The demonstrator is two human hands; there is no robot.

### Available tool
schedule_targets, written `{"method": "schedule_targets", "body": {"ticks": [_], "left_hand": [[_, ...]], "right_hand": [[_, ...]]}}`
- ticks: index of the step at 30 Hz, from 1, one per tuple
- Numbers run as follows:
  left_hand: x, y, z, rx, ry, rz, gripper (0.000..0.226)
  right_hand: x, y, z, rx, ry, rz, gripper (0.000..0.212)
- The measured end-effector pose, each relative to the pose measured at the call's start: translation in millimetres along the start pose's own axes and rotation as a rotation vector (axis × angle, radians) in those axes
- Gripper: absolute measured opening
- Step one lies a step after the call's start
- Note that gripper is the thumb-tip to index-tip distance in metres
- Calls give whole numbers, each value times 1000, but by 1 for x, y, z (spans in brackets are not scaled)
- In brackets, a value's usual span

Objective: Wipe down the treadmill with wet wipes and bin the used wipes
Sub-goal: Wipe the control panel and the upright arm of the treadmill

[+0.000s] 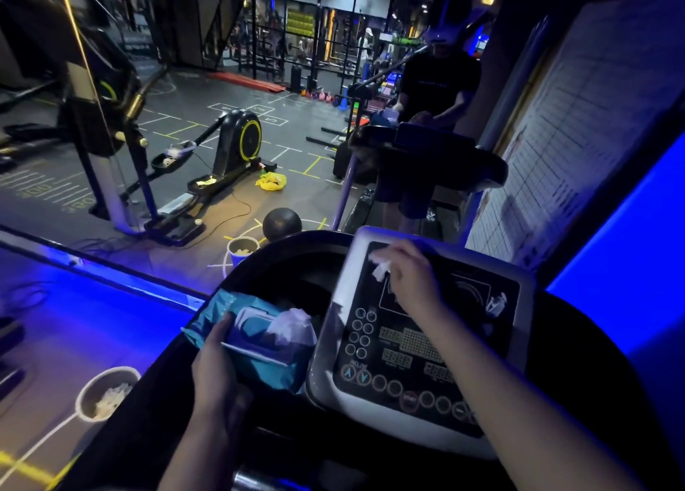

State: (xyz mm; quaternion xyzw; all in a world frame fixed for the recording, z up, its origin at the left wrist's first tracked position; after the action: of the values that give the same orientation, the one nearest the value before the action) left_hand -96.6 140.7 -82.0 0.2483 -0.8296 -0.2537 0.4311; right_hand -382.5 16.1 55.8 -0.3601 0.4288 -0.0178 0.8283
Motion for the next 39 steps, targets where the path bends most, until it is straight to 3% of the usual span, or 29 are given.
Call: {"method": "schedule_targets", "body": {"ticks": [5,9,14,18,22,24,28,30,33,35,37,39], "left_hand": [[2,-5,1,-18,-28,7,72],[0,-8,1,-15,-27,4,66],[-1,-6,1,-16,-57,17,56],[-3,-6,2,-17,-73,13,55],[-1,-3,3,-10,-75,-3,51],[1,-2,4,-13,-72,-7,54],[0,-5,5,-24,-72,-3,65],[0,-6,4,-26,-80,9,61],[-1,-8,3,-25,-72,13,53],[-1,-9,3,-23,-66,5,51],[0,-10,4,-25,-65,-2,53],[1,-9,5,-22,-60,-13,57]], "right_hand": [[32,40,12,-235,130,113,32],[41,84,15,-247,7,169,24],[43,99,10,-322,88,245,17],[41,87,7,-227,-19,240,29],[10,55,11,-35,-42,-15,48],[6,44,11,18,19,-55,51],[47,63,16,-41,103,298,44],[55,85,11,-69,77,354,47],[56,119,6,-275,163,387,86],[51,134,5,-323,169,418,93],[43,141,2,-366,185,406,83],[35,140,2,-352,189,358,52]]}}
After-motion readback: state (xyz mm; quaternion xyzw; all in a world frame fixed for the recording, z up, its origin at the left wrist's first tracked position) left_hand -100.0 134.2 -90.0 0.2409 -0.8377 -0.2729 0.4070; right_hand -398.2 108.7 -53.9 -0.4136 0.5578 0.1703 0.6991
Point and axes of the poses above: each hand's wrist, its own y-axis away from the middle knuckle, its own x-axis out of the palm, z = x × y, the point moved 6 cm from there along -y, towards the middle knuckle, and after that the axes turned 10 degrees about -x, right-handed, at the moved point
